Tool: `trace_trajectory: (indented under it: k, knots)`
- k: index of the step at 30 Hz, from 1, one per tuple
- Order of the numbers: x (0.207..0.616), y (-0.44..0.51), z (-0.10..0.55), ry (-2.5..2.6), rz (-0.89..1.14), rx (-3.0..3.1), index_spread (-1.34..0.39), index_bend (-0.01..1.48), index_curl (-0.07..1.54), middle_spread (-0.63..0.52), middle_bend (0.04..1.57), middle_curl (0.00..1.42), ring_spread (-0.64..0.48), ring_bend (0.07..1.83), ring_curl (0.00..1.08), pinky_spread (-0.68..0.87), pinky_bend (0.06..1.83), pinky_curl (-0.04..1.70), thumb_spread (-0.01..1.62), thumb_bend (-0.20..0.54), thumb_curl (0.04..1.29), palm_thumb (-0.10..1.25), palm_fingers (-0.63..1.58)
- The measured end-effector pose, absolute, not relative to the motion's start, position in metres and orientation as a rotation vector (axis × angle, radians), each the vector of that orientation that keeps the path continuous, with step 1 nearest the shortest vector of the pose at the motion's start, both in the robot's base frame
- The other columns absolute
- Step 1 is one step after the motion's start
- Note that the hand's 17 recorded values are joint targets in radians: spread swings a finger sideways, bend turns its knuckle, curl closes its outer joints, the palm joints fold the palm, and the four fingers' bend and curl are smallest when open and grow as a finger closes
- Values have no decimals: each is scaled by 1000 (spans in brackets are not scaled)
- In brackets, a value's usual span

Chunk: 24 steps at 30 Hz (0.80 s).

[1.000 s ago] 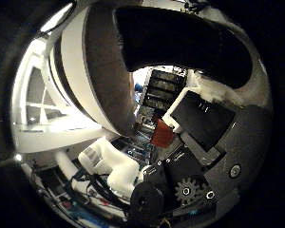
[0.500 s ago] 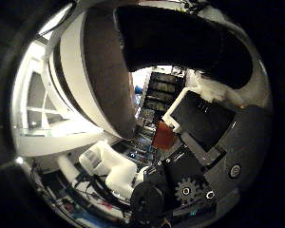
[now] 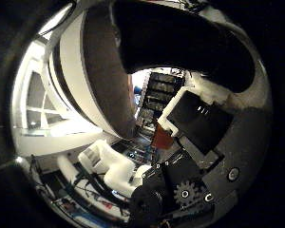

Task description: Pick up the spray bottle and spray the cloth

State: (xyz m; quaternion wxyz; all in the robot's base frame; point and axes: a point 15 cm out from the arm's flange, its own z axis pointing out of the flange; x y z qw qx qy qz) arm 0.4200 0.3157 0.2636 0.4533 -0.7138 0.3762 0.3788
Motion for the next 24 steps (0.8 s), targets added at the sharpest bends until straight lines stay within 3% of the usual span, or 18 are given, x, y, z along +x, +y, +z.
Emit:
trace_trajectory:
  k: [5, 12, 17, 20, 24]
  knots:
    - [419, 316, 264, 922, 936, -1764, -285, 571, 765, -133, 1136, 638, -239, 1247, 721, -323, 1047, 1096, 554, -36, 748, 899, 885]
    - [420, 313, 262, 924, 929, -1764, -365, 300, 740, -177, 970, 677, -264, 1241, 691, -427, 1107, 985, 622, -32, 700, 906, 603]
    - [419, 313, 262, 925, 938, -1762, -413, 250, 692, -189, 841, 677, -274, 1218, 673, -451, 949, 909, 766, -24, 665, 909, 385]
    - [415, 306, 255, 929, 938, -1805, -443, 353, 666, -169, 757, 656, -251, 1063, 637, -295, 721, 874, 879, -23, 635, 902, 152]
    - [423, 274, 242, 972, 907, -1845, -422, 366, 592, -105, 613, 579, -172, 831, 547, 3, 610, 803, 930, -25, 608, 879, 58]
